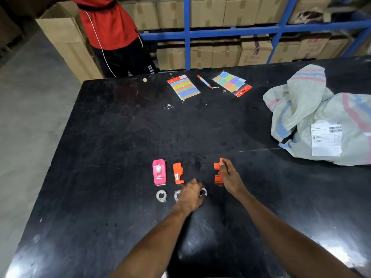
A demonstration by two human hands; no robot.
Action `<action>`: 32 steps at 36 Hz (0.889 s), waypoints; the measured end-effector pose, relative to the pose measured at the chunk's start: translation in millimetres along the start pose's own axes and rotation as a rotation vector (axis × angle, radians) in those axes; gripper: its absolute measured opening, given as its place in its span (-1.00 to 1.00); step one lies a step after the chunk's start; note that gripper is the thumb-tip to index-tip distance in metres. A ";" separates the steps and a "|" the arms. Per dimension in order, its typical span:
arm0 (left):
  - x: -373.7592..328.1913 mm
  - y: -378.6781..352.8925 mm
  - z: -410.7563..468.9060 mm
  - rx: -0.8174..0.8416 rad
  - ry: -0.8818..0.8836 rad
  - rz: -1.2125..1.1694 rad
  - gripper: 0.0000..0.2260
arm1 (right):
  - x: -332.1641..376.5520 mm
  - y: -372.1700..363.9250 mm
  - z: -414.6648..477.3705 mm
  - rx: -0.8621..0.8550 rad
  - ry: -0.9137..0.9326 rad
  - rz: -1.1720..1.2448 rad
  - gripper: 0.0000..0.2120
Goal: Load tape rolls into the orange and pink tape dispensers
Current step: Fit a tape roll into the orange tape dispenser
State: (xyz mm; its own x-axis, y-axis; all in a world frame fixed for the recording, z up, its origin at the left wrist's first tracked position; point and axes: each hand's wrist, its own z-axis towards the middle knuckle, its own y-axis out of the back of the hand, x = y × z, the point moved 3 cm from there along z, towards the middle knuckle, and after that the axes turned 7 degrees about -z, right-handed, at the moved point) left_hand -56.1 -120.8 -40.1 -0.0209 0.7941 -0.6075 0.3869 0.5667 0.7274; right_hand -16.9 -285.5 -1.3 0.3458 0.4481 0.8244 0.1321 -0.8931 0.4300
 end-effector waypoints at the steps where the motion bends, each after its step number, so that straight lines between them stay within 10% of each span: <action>1: -1.9 -5.9 -0.6 0.010 0.005 0.040 -0.69 | -1.6 0.5 -0.5 0.007 0.000 -0.004 -0.68; 32: 54.9 2.3 -27.1 -0.240 0.228 0.307 -0.59 | -19.8 -39.9 2.6 0.142 -0.072 0.090 -0.77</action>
State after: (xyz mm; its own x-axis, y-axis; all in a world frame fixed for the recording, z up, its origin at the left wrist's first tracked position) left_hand -81.3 -69.9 -63.1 -0.1512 0.9464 -0.2855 0.1831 0.3106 0.9327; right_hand -26.6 -258.8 -35.7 0.4268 0.3667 0.8267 0.2253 -0.9284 0.2955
